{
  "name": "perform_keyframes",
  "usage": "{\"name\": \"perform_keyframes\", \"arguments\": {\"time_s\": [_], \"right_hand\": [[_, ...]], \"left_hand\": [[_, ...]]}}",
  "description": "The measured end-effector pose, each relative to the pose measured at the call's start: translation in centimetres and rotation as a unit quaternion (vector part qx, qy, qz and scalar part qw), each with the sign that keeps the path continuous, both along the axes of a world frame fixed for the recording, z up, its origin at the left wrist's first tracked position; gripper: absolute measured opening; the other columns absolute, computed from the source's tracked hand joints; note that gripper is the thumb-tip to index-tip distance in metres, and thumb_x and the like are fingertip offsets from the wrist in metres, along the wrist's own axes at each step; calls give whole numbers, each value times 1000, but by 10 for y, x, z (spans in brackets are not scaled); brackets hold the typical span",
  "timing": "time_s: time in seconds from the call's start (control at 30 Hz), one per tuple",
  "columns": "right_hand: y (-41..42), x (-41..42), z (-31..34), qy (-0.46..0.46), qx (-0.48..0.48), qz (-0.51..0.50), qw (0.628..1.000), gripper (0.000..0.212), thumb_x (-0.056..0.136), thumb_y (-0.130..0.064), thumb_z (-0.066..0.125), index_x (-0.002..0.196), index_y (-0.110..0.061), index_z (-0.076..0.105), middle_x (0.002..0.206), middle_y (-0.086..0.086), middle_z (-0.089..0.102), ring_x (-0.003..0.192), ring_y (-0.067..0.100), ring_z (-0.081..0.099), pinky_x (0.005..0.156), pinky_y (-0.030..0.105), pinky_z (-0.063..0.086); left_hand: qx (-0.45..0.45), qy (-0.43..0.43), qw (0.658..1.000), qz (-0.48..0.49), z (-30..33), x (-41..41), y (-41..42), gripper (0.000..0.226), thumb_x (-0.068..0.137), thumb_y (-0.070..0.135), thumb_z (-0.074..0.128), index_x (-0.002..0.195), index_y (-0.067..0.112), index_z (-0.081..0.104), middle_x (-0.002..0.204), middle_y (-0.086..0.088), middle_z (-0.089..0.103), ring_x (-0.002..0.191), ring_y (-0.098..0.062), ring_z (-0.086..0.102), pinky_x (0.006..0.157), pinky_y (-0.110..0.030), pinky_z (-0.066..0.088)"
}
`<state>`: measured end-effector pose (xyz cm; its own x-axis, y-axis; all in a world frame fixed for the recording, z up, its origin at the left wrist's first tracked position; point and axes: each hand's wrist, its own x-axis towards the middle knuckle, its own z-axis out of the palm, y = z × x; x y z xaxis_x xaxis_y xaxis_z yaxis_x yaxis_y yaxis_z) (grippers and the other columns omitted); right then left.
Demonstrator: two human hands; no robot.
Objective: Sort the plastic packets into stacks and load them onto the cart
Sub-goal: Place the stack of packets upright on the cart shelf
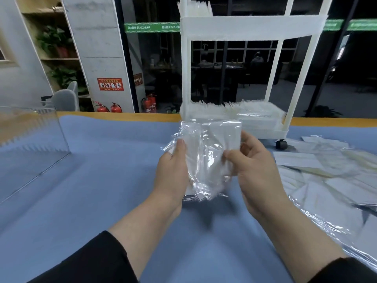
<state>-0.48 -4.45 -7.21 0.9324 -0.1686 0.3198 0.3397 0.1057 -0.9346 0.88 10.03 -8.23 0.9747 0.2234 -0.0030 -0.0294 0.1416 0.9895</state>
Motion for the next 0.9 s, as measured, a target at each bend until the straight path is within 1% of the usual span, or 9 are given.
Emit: {"name": "perform_keyframes", "arguments": {"time_s": [0.1,0.23,0.4,0.47,0.53,0.63,0.7,0.8,0.9], "right_hand": [[-12,1,6,-15,-15,-27,999,38,81,-5,61,111,-26,71,84,10,63,76,23,55,74,58,52],[-10,-4,10,-12,-61,28,998,43,80,-1,60,109,-28,73,95,13,73,79,23,60,74,43,51],[6,-8,3,16,-146,-3,989,31,81,2,60,94,-24,74,78,10,63,63,15,51,55,35,47],[8,-8,2,16,-166,-9,986,33,86,-5,64,100,-33,72,93,1,62,64,11,55,58,31,52],[7,-6,0,29,-197,-23,980,40,90,-21,71,121,-42,60,115,-8,56,87,1,61,70,20,54],[4,-5,-1,107,-165,45,979,60,85,-41,77,138,-40,47,123,-15,62,101,4,67,84,31,58],[4,-10,-1,116,-108,122,980,59,85,-33,80,137,-30,52,115,-2,73,98,19,73,88,46,59],[9,-15,2,70,-68,125,987,42,86,-13,77,124,-21,61,103,8,76,91,32,74,84,57,58],[3,-14,9,26,-100,99,990,40,86,-8,77,120,-22,63,103,4,75,90,29,74,81,52,60]], "left_hand": [[31,-11,999,8,0,4,5,39,104,49,47,99,17,69,95,-5,74,87,-18,66,79,-32,51],[69,-13,997,-35,0,-1,2,50,101,58,45,111,15,69,105,-13,75,99,-30,71,96,-45,55],[-61,-3,992,-111,14,-16,-8,71,90,75,37,112,19,74,100,-6,79,95,-24,76,90,-43,59],[-66,-6,989,-133,14,-19,-9,61,88,67,52,117,18,73,103,-9,79,96,-28,76,90,-49,60],[-56,-3,991,-122,12,-18,-9,34,96,41,65,117,15,72,103,-12,78,94,-32,76,86,-56,60],[-98,4,992,-73,11,-14,-6,25,96,28,67,114,12,72,100,-18,77,90,-39,76,75,-59,61],[-120,-31,990,-71,12,-14,-5,23,97,26,66,113,10,72,101,-21,76,90,-40,75,76,-56,62],[-105,-66,989,-77,13,-15,-8,18,96,26,67,109,14,72,102,-18,77,95,-38,75,86,-56,60],[-76,-98,990,-74,14,-13,-5,49,90,54,68,118,13,69,111,-14,76,104,-32,73,98,-54,55]]}}
